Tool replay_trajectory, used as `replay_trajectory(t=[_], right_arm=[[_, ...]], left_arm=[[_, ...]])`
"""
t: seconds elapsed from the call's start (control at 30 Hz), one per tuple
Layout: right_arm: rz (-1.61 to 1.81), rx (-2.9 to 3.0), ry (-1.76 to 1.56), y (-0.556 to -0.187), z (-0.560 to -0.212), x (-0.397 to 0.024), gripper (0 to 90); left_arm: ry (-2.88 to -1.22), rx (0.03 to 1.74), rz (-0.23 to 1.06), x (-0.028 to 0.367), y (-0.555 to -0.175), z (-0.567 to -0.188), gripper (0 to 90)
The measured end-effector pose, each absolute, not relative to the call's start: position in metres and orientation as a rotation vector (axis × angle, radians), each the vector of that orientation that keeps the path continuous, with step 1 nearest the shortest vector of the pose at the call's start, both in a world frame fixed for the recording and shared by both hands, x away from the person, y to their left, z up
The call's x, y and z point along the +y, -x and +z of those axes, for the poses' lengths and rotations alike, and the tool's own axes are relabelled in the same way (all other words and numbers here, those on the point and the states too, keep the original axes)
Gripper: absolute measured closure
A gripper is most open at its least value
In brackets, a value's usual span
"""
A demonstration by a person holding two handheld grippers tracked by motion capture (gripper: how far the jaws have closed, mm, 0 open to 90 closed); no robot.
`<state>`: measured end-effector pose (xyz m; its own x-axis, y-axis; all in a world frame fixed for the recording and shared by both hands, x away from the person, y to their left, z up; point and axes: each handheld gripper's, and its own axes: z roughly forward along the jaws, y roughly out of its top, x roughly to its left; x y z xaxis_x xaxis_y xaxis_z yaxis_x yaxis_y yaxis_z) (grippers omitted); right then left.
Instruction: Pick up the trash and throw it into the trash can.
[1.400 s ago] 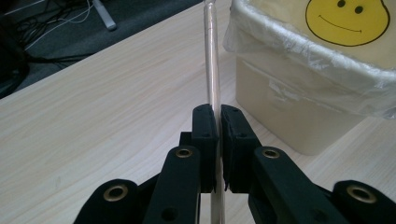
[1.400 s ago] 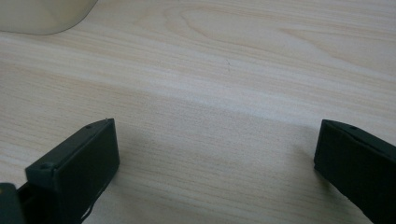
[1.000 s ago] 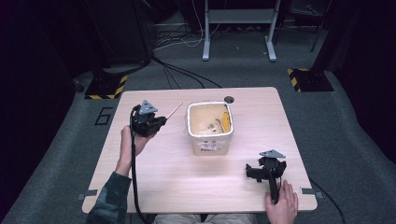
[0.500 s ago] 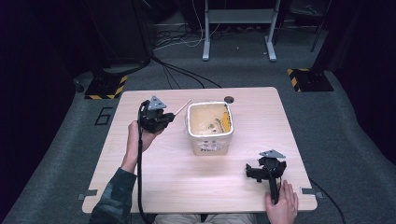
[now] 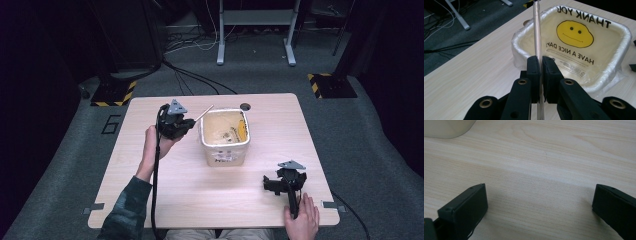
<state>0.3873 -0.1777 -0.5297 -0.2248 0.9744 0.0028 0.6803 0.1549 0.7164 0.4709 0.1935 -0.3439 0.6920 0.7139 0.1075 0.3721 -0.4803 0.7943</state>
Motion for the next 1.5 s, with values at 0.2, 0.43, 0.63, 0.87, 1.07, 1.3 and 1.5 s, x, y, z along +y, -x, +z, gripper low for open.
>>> replay_trajectory(t=[0.2, 0.43, 0.63, 0.87, 1.07, 1.3, 1.5], right_arm=[[0.836, 1.965, -1.574, -0.387, -0.530, -0.177, 0.0], [0.838, 1.968, -1.574, -0.387, -0.530, -0.177, 0.0], [0.836, 1.966, -1.574, -0.387, -0.530, -0.177, 0.0], [0.835, 1.965, -1.571, -0.388, -0.530, -0.178, 0.0], [0.838, 1.968, -1.574, -0.387, -0.530, -0.177, 0.0], [0.837, 1.973, -1.570, -0.387, -0.530, -0.178, 0.0], [0.837, 1.974, -1.570, -0.387, -0.530, -0.178, 0.0]], left_arm=[[-2.144, 0.813, 0.536, 0.184, -0.476, -0.346, 84.8], [-2.172, 0.787, 0.517, 0.168, -0.481, -0.347, 84.8], [-2.194, 0.765, 0.501, 0.153, -0.484, -0.349, 84.8], [-2.216, 0.752, 0.492, 0.143, -0.489, -0.350, 84.8], [-2.229, 0.754, 0.494, 0.138, -0.490, -0.351, 84.8], [-2.257, 0.768, 0.470, 0.135, -0.497, -0.356, 84.8], [-2.288, 0.782, 0.443, 0.129, -0.504, -0.363, 84.8]])
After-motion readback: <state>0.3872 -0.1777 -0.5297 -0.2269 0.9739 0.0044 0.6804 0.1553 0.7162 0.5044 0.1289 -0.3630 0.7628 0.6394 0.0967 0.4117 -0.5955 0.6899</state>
